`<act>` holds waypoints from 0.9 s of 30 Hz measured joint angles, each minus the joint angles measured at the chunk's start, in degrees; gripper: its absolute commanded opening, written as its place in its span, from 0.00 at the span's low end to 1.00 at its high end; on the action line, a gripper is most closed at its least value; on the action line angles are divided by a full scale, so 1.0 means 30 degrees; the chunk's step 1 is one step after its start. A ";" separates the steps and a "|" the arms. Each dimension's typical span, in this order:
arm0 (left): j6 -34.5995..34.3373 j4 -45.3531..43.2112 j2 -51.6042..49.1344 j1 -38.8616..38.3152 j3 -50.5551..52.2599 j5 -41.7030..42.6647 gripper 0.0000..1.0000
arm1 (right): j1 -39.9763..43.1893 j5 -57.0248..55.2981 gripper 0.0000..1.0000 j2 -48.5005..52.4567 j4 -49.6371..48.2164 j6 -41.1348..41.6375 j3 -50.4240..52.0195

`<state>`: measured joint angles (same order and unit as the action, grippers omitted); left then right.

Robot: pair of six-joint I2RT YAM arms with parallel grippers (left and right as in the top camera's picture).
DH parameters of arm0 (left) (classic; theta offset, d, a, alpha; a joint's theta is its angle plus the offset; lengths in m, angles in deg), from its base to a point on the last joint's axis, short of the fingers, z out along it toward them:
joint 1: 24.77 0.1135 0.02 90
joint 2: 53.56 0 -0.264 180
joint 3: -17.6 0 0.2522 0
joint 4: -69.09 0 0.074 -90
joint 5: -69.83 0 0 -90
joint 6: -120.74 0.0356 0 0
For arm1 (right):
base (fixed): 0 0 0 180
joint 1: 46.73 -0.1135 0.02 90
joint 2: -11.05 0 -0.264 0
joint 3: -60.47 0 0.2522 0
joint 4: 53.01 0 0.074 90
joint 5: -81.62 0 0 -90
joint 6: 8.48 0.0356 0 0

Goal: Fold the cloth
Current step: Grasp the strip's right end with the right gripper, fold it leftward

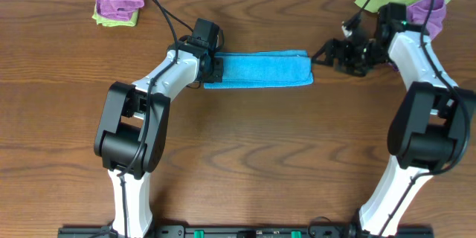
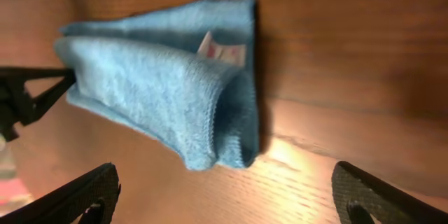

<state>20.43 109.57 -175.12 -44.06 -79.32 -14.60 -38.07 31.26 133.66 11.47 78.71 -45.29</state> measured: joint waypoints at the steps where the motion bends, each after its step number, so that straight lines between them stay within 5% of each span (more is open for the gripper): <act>1: 0.0007 0.0000 0.0000 0.0000 0.0000 0.0007 0.06 | 0.0000 0.0503 0.95 0.0000 -0.0517 -0.0058 0.0401; 20: 0.0000 0.0000 0.0000 0.0000 0.0000 0.0036 0.06 | -0.0080 0.5246 0.87 0.2579 -0.3031 0.0954 0.1042; 24: 0.0000 0.0000 0.0000 0.0000 0.0000 0.0036 0.06 | -0.0430 0.5814 0.78 0.2885 -0.3206 0.1166 0.0991; 27: 0.0000 0.0007 0.0000 0.0000 0.0000 0.0044 0.06 | -0.0758 0.5748 0.54 0.3060 -0.3504 0.1384 0.0991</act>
<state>20.43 109.59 -175.12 -44.06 -79.32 -14.47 -40.34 48.51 142.84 0.96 82.86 -42.32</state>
